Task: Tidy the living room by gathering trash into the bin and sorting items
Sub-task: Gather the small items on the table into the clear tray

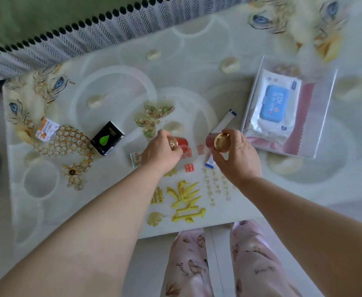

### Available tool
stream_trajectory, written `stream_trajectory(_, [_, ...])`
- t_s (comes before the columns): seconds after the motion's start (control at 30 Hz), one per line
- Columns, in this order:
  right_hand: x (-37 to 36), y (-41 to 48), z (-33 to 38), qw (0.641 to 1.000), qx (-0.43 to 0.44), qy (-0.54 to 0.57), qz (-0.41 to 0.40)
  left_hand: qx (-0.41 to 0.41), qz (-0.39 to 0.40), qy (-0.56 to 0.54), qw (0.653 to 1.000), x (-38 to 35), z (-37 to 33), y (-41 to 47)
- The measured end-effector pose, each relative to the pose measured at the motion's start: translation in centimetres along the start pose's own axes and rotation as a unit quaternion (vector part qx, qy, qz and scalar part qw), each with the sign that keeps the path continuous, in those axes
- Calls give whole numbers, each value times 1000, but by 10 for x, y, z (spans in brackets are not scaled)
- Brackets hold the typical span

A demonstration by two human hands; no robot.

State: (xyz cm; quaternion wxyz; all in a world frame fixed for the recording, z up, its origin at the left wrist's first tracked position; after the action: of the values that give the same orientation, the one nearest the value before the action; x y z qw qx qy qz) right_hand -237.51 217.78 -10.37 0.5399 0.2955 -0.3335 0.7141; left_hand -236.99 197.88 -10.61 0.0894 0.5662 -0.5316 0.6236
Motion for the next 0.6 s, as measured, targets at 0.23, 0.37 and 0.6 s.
stream_trajectory(0.23, [59,-2,-57,995,-59,-10,-74,-105,-26,-70,992,-4,-96,-15])
stream_trajectory(0.37, [77,-6,-88,992,-110,-16,-65,-175,-26,-106,979,-8,-145,-28])
stream_trajectory(0.6, [86,-7,-124,985,-171,-21,-2,-189,49,-75,978,-33,-191,-37])
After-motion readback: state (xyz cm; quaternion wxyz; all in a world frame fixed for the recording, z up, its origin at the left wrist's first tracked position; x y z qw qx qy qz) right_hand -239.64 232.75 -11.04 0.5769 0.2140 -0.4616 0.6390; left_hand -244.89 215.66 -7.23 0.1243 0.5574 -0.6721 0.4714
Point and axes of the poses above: each hand's wrist, its own y-axis towards the middle knuckle, its own x-axis out of the back of the hand, z = x × y, the point moved 4 cm from there along y, towards the middle knuckle, and after that the axes turned 6 degrees about x, right-handed, at the moved point
